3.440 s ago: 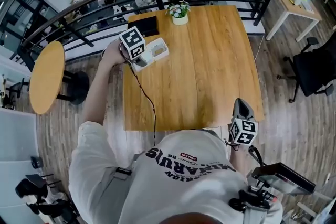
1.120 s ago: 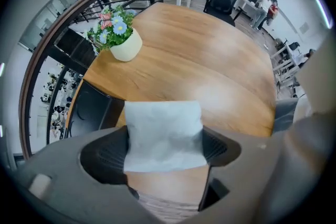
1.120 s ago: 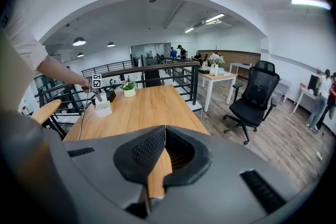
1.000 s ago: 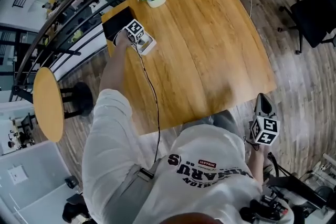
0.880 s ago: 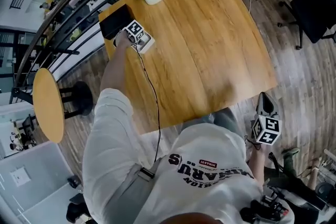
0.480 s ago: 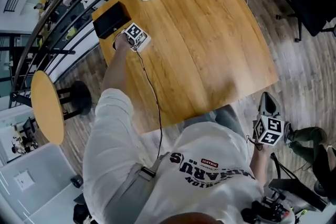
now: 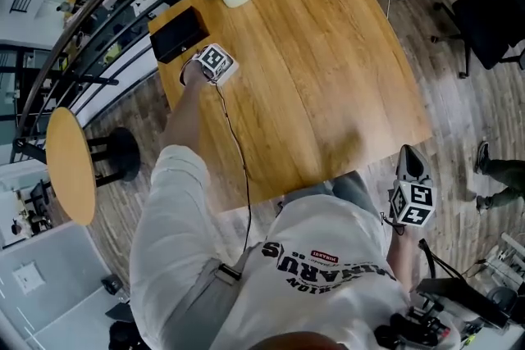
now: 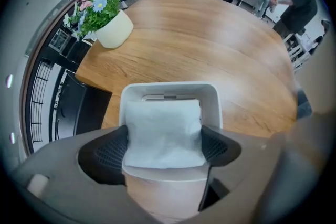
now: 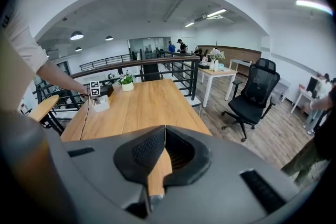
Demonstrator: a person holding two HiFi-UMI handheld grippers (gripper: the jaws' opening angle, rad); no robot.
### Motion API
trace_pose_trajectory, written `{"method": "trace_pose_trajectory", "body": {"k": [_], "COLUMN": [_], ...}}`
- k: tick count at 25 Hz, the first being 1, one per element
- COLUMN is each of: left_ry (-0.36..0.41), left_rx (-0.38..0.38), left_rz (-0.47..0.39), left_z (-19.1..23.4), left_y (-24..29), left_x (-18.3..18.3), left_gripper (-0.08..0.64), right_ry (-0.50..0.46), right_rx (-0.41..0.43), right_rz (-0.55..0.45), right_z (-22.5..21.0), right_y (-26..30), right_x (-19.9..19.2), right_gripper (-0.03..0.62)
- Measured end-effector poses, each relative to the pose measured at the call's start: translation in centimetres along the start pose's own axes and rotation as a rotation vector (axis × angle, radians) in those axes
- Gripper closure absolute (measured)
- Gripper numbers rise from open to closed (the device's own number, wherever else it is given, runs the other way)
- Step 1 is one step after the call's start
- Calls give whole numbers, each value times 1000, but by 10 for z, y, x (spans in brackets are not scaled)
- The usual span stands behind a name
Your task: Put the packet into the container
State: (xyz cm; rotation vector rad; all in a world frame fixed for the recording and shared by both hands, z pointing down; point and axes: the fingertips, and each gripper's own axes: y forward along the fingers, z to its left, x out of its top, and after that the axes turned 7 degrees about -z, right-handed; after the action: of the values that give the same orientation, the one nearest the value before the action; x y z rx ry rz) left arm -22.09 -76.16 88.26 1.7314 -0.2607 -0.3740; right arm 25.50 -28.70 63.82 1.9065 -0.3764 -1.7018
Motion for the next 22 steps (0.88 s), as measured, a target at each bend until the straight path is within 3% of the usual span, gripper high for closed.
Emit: {"method": "trace_pose_trajectory", "body": {"k": [3, 6, 9, 12, 17, 22], "left_ry": [5, 15, 29, -20, -103, -177], "left_rx": [24, 29, 106, 198, 272, 431], "left_rz": [-59, -143, -256, -383, -653, -996], "left_z": [4, 5, 18, 26, 0, -45], "left_y": [-14, -45, -95, -154, -263, -412], "left_x": [10, 25, 40, 52, 68, 55], "left_gripper": [91, 91, 91, 91, 91, 91], "right_ry": [-6, -13, -31, -66, -111, -156], "right_rx": [5, 21, 53, 102, 172, 262], "right_rz": [-11, -30, -77, -148, -296, -420], "right_z": [-2, 1, 14, 25, 42, 76], "right_y": [1, 2, 3, 12, 13, 5], "right_x": [4, 11, 30, 59, 123, 175], "right_gripper": [582, 582, 583, 582, 583, 583]}}
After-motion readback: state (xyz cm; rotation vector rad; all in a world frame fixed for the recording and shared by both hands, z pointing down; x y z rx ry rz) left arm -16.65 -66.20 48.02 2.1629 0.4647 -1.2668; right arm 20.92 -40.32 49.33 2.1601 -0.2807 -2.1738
